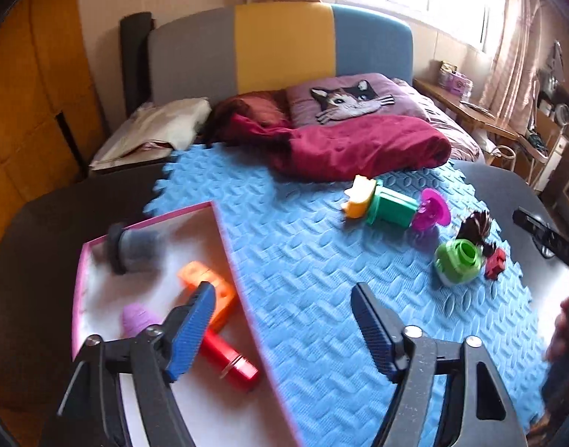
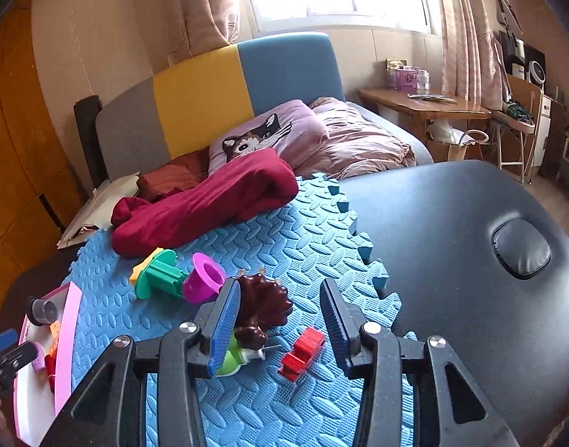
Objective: Organize rigid objects
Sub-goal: 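Move both grippers back toward the remaining toys on the mat, then grasp the yellow flat toy with the left gripper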
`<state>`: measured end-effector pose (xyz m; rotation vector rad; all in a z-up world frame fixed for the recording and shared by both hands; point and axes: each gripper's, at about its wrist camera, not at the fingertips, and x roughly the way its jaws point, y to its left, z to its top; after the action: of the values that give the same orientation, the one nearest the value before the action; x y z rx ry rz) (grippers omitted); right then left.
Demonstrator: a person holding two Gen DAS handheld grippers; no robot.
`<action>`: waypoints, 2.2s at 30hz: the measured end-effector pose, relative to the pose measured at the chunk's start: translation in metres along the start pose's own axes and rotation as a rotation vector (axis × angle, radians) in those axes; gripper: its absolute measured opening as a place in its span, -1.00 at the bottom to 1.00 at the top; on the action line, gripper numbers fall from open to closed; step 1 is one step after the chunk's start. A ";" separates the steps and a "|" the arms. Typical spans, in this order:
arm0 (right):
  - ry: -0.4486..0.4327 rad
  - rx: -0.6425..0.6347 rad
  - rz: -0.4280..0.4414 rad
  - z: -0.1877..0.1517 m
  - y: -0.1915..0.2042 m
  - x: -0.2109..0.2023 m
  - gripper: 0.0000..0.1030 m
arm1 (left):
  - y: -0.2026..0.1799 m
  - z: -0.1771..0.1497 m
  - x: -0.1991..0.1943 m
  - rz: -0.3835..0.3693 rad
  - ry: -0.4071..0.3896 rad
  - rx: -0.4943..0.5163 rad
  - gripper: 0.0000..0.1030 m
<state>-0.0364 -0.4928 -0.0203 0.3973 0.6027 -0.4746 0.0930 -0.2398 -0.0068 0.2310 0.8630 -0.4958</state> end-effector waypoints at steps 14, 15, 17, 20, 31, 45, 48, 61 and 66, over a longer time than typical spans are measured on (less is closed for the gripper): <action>0.088 0.053 0.072 -0.002 -0.004 0.013 -0.13 | -0.043 0.072 0.108 -0.014 0.067 0.129 -0.23; 0.092 0.056 0.077 -0.002 -0.004 0.014 -0.13 | -0.045 0.075 0.112 -0.013 0.066 0.141 -0.23; 0.097 0.059 0.085 -0.002 -0.004 0.015 -0.13 | -0.052 0.083 0.125 -0.008 0.063 0.174 -0.23; 0.106 0.067 0.099 -0.002 -0.004 0.015 -0.13 | -0.058 0.090 0.138 -0.026 0.071 0.212 -0.23; 0.134 0.100 0.136 -0.002 -0.008 0.018 -0.13 | -0.070 0.110 0.142 -0.203 0.059 0.256 0.13; 0.146 0.117 0.156 -0.002 -0.009 0.017 -0.13 | -0.095 0.123 0.171 -0.234 0.142 0.270 0.08; 0.148 0.119 0.160 -0.002 -0.009 0.017 -0.13 | -0.094 0.129 0.185 -0.256 0.190 0.227 0.05; 0.137 0.128 0.149 -0.001 -0.013 0.017 -0.13 | -0.064 0.098 0.173 -0.187 0.233 0.182 -0.46; 0.136 0.124 0.158 -0.002 -0.012 0.016 -0.13 | -0.043 0.060 0.144 -0.135 0.210 0.124 -0.46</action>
<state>-0.0320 -0.5066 -0.0337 0.5940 0.6698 -0.3358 0.1899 -0.3463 -0.0795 0.3443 1.0587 -0.6601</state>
